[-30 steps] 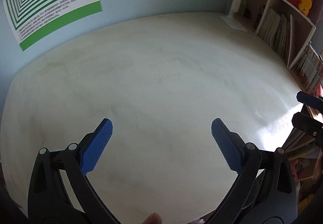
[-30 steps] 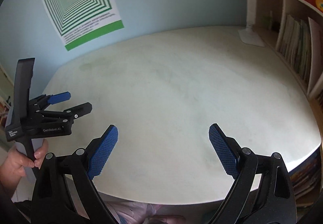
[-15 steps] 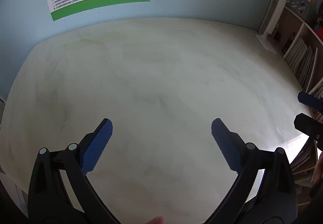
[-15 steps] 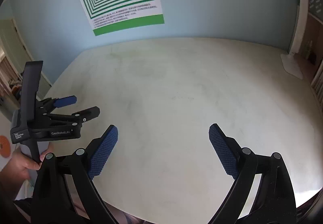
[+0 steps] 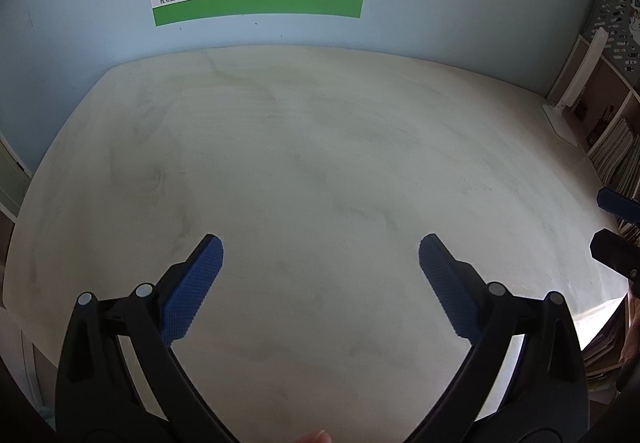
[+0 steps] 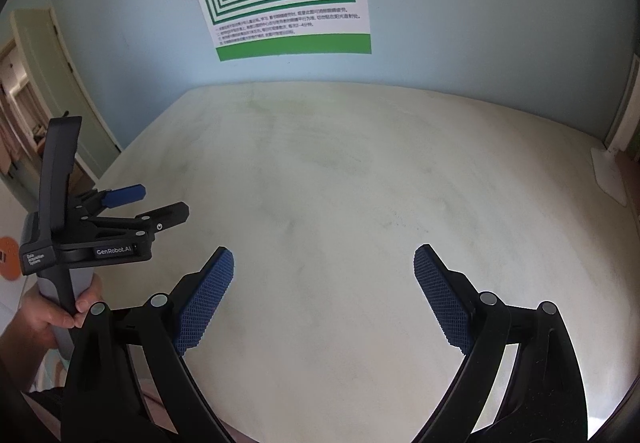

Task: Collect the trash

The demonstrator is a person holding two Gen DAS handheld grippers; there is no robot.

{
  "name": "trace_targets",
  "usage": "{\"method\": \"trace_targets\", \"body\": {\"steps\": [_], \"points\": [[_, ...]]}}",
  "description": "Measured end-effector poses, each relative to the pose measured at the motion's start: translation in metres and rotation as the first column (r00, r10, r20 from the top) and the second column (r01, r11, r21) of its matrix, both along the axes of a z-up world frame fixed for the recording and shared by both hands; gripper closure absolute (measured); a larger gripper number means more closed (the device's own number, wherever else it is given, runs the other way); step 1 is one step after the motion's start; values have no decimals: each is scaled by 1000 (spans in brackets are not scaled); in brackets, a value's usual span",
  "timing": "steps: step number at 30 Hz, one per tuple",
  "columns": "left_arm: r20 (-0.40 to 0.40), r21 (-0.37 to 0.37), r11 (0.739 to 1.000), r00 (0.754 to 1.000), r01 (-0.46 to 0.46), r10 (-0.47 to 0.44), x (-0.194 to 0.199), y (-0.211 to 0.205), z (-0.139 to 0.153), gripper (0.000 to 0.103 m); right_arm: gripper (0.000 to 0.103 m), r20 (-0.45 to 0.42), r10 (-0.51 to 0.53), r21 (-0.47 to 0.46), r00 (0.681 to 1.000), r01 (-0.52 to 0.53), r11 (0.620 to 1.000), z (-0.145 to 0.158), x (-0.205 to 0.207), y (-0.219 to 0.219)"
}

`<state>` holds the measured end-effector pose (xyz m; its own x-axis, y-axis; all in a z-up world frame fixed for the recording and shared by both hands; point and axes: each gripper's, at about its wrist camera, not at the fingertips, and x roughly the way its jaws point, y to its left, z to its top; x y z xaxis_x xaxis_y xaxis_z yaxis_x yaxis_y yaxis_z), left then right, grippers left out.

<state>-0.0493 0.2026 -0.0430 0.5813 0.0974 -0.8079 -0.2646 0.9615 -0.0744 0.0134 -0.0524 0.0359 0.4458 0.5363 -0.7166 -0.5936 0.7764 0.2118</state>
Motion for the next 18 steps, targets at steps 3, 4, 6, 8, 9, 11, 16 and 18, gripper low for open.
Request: {"method": "trace_targets", "body": {"steps": [3, 4, 6, 8, 9, 11, 16, 18], "points": [[-1, 4, 1000, 1000, -4, 4, 3, 5, -1, 7, 12, 2, -2, 1, 1000, 2, 1000, 2, 4, 4], [1, 11, 1000, 1000, -2, 2, 4, 6, -1, 7, 12, 1, -4, 2, 1000, 4, 1000, 3, 5, 4], [0, 27, 1000, 1000, -5, 5, 6, 7, -1, 7, 12, -3, -8, 7, 1000, 8, 1000, 4, 7, 4], [-1, 24, 1000, 1000, -4, 4, 8, 9, 0, 7, 12, -7, -12, 7, 1000, 12, 1000, 4, 8, 5], [1, 20, 1000, 1000, -3, 2, 8, 9, 0, 7, 12, -9, -13, 7, 1000, 13, 1000, 4, 9, 6], [3, 18, 1000, 1000, -1, 1, 9, 9, 0, 7, 12, -10, -19, 8, 1000, 20, 1000, 4, 10, 5], [-6, 21, 1000, 1000, 14, -14, 9, 5, -3, 7, 12, -19, -32, 8, 999, 33, 999, 2, 12, 3], [-11, 19, 1000, 1000, 17, -17, 10, 4, -4, 7, 12, -20, -37, 6, 999, 37, 999, 1, 12, 1]]}}
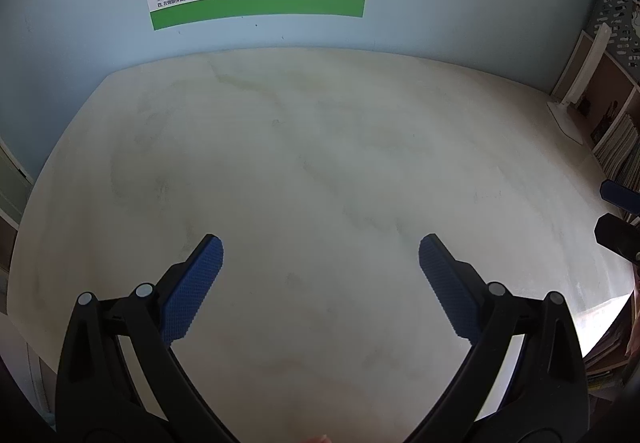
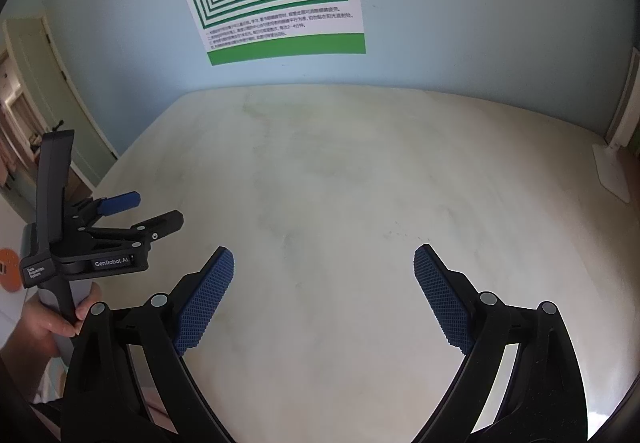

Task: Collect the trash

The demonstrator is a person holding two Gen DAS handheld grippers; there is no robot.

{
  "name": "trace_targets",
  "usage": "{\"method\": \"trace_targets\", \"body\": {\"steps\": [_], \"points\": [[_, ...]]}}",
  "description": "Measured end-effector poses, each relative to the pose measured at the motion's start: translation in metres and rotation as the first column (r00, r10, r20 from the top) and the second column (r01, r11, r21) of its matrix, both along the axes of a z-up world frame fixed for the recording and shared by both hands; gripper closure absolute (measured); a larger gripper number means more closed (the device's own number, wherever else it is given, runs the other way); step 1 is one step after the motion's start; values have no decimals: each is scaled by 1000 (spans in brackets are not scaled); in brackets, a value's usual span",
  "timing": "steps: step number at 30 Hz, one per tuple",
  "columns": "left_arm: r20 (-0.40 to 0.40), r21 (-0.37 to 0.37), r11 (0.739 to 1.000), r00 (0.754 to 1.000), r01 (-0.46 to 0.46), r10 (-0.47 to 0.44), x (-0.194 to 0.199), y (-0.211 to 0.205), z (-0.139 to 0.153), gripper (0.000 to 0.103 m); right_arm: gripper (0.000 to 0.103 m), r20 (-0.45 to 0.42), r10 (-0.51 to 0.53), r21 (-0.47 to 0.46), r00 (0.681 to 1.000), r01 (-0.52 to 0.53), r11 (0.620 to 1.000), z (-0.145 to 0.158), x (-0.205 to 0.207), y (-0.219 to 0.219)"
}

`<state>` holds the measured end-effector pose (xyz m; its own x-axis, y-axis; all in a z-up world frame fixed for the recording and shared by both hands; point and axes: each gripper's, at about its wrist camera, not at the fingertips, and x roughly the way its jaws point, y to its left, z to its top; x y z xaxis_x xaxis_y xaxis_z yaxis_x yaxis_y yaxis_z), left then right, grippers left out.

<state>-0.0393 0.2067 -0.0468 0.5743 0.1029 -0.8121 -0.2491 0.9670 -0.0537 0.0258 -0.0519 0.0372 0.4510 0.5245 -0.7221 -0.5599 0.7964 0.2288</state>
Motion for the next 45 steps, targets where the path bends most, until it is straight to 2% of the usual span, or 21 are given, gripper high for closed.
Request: {"method": "trace_targets", "body": {"steps": [25, 45], "points": [[-9, -4, 1000, 1000, -18, 18, 5, 0, 2, 7, 12, -7, -24, 16, 1000, 24, 1000, 0, 11, -13], [-18, -4, 1000, 1000, 3, -3, 10, 1, 0, 7, 12, -21, -54, 14, 998, 55, 998, -1, 12, -16]]}}
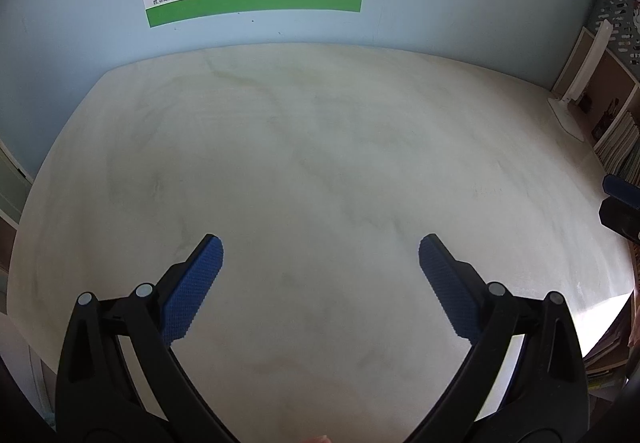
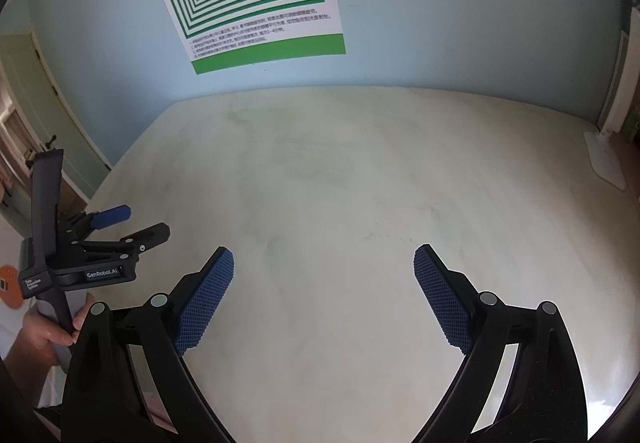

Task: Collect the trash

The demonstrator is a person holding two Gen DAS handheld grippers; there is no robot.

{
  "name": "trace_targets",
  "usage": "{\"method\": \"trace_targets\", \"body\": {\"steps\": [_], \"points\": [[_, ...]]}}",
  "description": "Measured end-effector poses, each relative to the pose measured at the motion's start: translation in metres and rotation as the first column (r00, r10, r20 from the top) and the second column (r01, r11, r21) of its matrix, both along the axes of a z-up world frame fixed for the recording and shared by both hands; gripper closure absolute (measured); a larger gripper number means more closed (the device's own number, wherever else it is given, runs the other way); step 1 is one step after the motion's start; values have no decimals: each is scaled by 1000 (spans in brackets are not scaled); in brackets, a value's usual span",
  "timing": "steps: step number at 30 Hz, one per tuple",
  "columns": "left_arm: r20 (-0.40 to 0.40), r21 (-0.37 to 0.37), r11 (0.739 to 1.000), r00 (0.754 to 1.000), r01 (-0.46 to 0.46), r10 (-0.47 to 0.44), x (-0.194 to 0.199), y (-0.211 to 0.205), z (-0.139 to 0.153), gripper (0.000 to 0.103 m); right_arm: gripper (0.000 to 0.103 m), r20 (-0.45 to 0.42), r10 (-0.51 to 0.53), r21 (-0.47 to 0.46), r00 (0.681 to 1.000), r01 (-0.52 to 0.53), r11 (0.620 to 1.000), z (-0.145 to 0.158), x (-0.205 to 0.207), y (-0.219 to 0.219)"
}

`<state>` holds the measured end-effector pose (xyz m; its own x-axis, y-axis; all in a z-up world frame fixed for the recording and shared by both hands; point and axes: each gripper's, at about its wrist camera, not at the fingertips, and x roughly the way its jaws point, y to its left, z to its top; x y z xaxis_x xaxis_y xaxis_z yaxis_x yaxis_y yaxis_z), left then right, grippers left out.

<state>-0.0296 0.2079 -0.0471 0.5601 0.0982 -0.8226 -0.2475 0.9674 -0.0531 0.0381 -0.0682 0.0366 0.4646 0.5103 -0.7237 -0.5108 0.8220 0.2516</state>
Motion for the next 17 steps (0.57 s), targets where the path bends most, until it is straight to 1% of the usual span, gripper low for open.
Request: {"method": "trace_targets", "body": {"steps": [8, 17], "points": [[-9, 13, 1000, 1000, -3, 3, 2, 1, -2, 7, 12, -7, -3, -5, 1000, 3, 1000, -2, 2, 3], [-31, -2, 1000, 999, -10, 10, 5, 4, -8, 7, 12, -19, -1, -12, 1000, 0, 1000, -5, 4, 7]]}}
